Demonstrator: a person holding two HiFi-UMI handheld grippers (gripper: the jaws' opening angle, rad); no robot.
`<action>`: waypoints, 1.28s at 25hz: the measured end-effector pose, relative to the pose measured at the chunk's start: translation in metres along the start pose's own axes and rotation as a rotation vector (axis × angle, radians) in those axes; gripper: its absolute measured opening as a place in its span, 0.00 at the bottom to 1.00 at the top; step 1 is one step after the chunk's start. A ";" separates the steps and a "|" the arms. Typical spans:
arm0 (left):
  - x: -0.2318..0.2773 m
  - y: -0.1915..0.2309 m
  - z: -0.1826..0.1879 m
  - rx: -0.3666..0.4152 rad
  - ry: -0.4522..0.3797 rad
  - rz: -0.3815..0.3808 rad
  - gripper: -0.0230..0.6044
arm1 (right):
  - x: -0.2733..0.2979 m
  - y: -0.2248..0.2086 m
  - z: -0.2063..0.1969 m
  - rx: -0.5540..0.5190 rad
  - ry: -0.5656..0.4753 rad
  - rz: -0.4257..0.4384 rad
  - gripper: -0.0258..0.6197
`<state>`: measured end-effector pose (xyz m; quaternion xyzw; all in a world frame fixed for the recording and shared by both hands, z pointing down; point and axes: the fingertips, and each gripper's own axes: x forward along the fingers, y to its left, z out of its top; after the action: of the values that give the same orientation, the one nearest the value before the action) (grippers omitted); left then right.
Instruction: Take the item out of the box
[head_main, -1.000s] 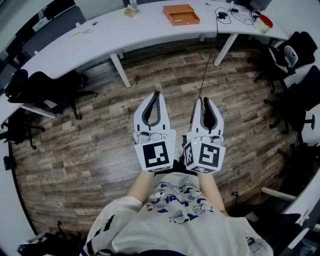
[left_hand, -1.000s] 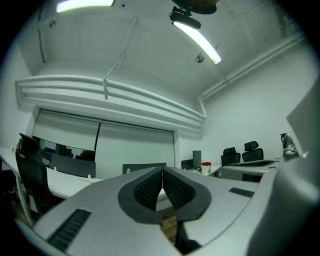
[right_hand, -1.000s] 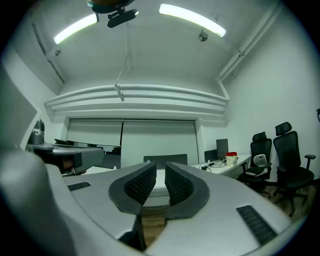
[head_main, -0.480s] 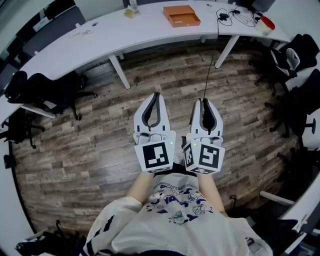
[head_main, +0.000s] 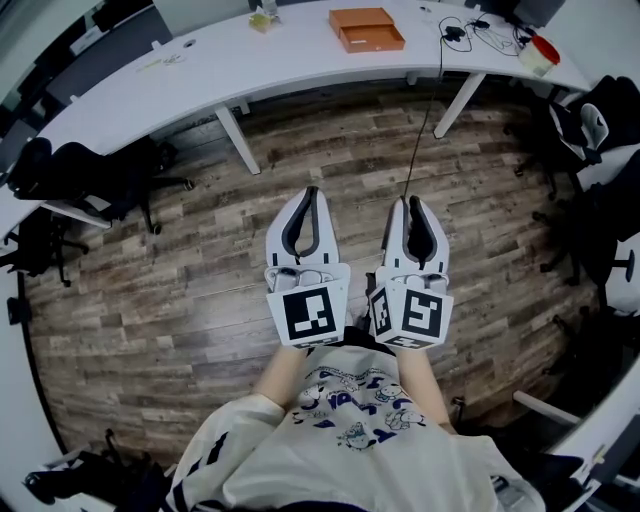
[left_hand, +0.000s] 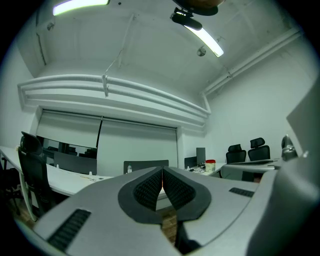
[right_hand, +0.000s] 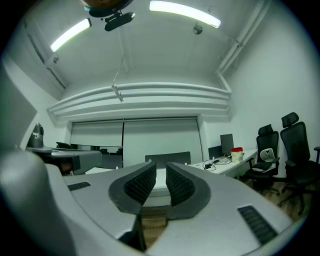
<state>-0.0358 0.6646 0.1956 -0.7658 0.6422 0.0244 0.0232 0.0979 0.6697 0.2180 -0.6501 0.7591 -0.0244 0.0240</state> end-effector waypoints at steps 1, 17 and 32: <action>0.001 -0.001 -0.001 0.001 0.006 0.003 0.07 | 0.002 -0.002 -0.001 0.003 0.003 0.003 0.15; 0.047 0.001 -0.015 -0.013 0.032 0.000 0.07 | 0.044 -0.017 -0.011 0.010 0.027 -0.020 0.15; 0.175 0.025 -0.011 -0.022 0.012 -0.057 0.07 | 0.165 -0.032 0.003 0.007 0.010 -0.071 0.15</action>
<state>-0.0299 0.4880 0.1943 -0.7842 0.6198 0.0262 0.0117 0.1044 0.5014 0.2164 -0.6765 0.7355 -0.0314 0.0215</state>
